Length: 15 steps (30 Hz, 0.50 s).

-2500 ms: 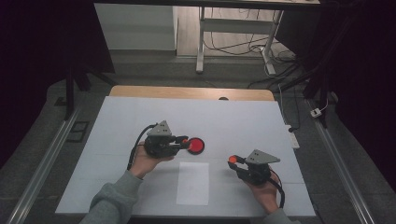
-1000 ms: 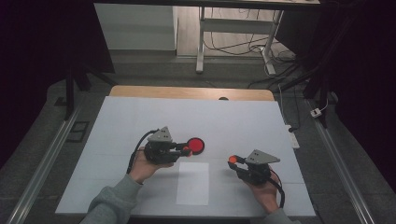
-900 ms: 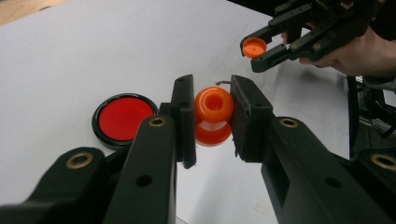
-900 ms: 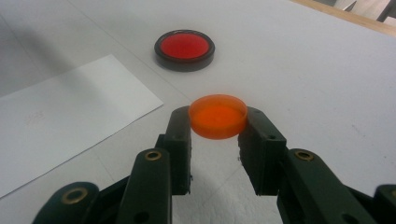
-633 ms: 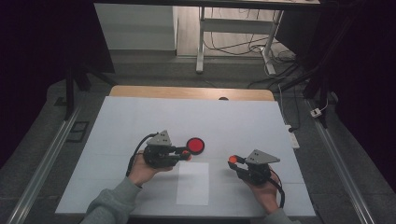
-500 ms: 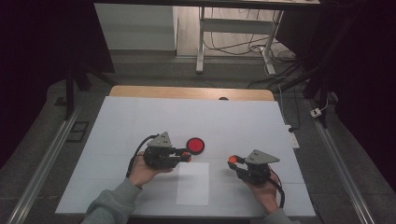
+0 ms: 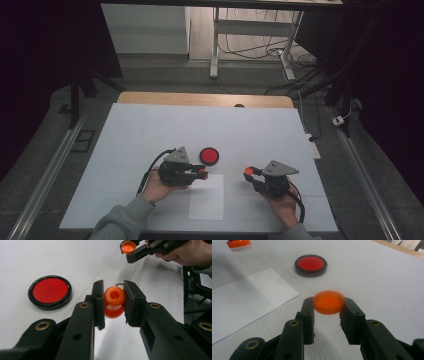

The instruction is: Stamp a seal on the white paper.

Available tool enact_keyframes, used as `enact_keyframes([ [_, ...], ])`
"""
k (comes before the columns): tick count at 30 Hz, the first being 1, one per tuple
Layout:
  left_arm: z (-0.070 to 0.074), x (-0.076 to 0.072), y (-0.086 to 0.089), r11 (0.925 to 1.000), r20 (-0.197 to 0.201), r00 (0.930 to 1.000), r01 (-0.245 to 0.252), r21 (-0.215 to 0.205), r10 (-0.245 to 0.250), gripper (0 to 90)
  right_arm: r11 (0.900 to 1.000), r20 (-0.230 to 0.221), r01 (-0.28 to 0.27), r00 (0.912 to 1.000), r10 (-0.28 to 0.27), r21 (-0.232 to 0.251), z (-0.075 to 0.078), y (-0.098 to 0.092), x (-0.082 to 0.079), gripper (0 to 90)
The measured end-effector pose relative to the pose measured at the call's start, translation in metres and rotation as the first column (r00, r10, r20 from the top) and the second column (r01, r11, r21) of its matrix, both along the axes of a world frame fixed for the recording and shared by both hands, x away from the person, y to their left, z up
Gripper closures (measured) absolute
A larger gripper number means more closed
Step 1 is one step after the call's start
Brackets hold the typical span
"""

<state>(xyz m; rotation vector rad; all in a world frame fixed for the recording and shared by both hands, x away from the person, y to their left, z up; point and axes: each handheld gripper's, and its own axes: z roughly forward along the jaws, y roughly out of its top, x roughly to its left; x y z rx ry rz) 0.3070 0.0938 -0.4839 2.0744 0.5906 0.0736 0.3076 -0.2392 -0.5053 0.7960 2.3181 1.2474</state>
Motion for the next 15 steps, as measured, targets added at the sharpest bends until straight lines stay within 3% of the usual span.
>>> enact_keyframes([
  [15,-0.013,-0.001,-0.007,0.999,-0.018,0.9997,0.017,0.042,-0.016,72.2,1.0,0.0,0.0,1.0,0.0,0.001,0.0,0.0,0.0,65.0],
])
